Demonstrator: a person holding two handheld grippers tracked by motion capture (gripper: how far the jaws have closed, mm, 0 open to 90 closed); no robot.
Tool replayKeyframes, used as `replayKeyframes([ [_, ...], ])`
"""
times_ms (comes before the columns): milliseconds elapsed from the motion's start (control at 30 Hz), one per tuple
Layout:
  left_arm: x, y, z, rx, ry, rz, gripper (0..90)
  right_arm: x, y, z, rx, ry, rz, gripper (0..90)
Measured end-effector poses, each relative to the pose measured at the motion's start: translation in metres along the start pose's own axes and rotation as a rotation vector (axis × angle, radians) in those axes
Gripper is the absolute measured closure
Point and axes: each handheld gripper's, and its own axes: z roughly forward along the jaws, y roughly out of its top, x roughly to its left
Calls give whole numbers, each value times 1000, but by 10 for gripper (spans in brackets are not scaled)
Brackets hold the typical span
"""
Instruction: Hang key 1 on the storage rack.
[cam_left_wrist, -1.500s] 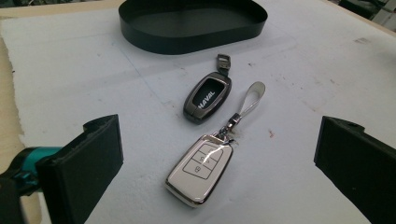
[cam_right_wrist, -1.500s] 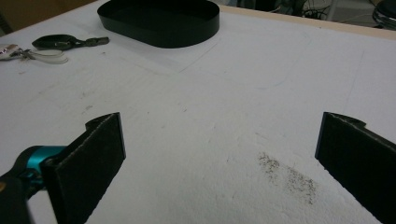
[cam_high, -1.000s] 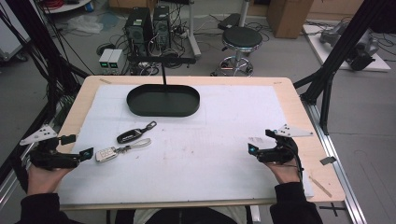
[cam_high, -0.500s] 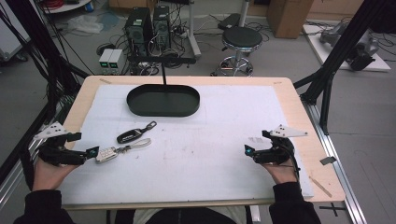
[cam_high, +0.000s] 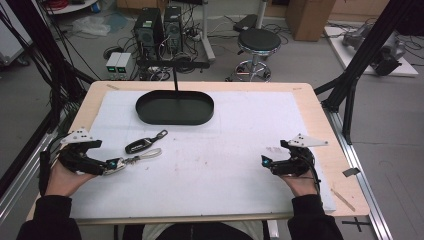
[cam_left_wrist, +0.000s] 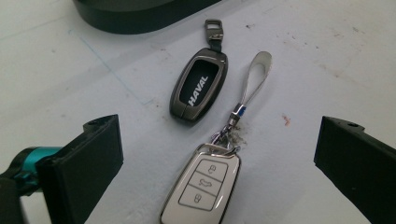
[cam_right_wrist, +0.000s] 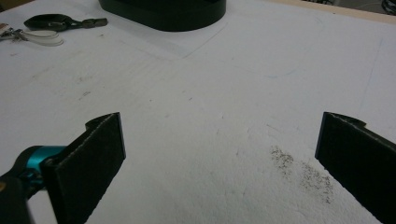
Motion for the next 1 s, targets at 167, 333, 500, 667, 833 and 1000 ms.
replayKeyframes([
  [167, -3, 8, 8, 23, -6, 34, 17, 0, -1, 0, 4, 1, 6, 8],
  [333, -9, 13, 18, 46, -19, 57, 17, 2, -2, 3, 22, 6, -2, 8],
  [500, -14, 23, 26, 65, -42, 90, 18, 2, -2, 4, 21, 8, -13, 8],
  [667, -17, 28, 40, 118, -61, 117, 18, 2, -3, 3, 22, 11, -4, 8],
  [833, -22, 29, 52, 165, -74, 141, 18, 2, -3, 4, 29, 13, -12, 7],
  [1000, -26, 33, 58, 171, -88, 147, 18, 2, -3, 4, 32, 13, -9, 8],
])
